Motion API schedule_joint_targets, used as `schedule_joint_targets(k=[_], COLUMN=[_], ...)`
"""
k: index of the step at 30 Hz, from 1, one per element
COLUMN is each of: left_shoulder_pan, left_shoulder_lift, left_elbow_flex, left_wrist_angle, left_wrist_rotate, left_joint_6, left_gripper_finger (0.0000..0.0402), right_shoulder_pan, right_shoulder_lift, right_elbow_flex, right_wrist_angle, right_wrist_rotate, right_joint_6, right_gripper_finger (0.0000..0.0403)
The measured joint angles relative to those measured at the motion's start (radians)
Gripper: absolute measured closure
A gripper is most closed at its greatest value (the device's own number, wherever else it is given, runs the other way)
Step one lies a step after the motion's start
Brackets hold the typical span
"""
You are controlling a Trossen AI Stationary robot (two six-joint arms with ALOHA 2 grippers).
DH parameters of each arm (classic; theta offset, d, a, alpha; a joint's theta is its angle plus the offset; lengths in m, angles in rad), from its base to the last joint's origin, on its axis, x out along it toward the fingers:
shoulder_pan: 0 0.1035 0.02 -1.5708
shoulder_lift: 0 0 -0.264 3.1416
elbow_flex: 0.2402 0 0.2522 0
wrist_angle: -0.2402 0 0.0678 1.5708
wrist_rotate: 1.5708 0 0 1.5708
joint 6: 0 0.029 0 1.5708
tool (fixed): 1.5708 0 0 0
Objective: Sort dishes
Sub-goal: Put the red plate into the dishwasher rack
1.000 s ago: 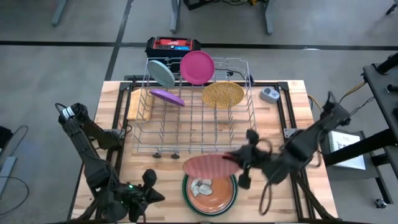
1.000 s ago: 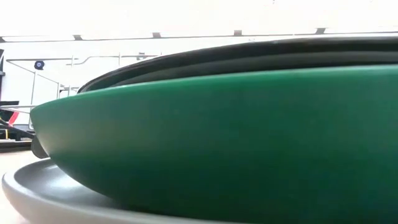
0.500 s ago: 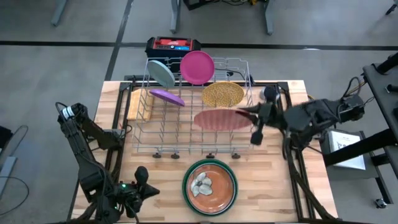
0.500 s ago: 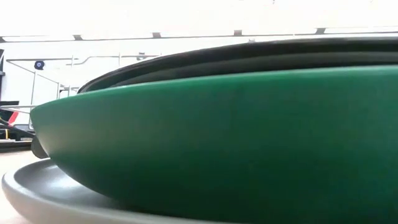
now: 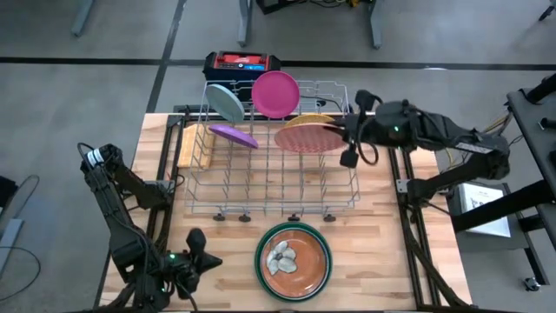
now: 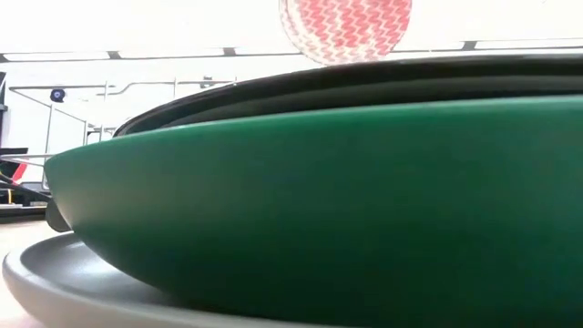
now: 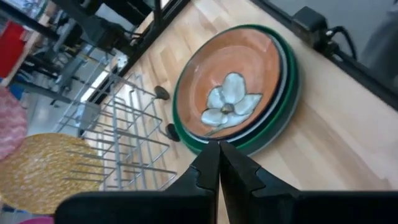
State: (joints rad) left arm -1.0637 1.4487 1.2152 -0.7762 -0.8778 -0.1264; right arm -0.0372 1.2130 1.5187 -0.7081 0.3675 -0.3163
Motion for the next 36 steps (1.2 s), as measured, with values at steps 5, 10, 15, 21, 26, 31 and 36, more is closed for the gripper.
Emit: schedule_joint_targets(k=[5,10,15,21,26,31,36], left_shoulder_pan=[0.0,0.0,0.0,0.0,0.0,0.001,0.001], left_shoulder_lift=[0.0,0.0,-0.006,-0.009,-0.011,-0.011,-0.011], left_elbow_flex=[0.0,0.0,0.0,0.0,0.0,0.0,0.0], left_wrist_angle=[-0.028,-0.039,-0.057,-0.066,-0.08,-0.087,-0.089], left_wrist_rotate=[-0.022,-0.034,-0.077,-0.121,-0.137,-0.173,-0.179], left_joint_6=[-0.018,-0.018,-0.018,-0.015,-0.014,-0.014,-0.014], left_gripper_finger=[0.0401,0.0401,0.0401,0.0401,0.0401,0.0401,0.0401], right_shoulder_pan=[-0.108,-0.181,-0.225,-0.257,-0.277,-0.289,-0.298], right_shoulder_lift=[0.0,0.001,0.001,0.001,0.001,0.008,0.028], right_elbow_flex=[-0.033,-0.083,-0.138,-0.194,-0.229,-0.241,-0.253], right_wrist_angle=[0.003,0.009,0.014,0.044,0.071,0.08,0.091], right_wrist_rotate=[-0.091,-0.149,-0.171,-0.192,-0.201,-0.202,-0.217], right_joint_6=[-0.019,-0.034,-0.05,-0.08,-0.117,-0.137,-0.149], right_gripper_finger=[0.0403,0.0403,0.0403,0.0403,0.0403,0.0403,0.0403])
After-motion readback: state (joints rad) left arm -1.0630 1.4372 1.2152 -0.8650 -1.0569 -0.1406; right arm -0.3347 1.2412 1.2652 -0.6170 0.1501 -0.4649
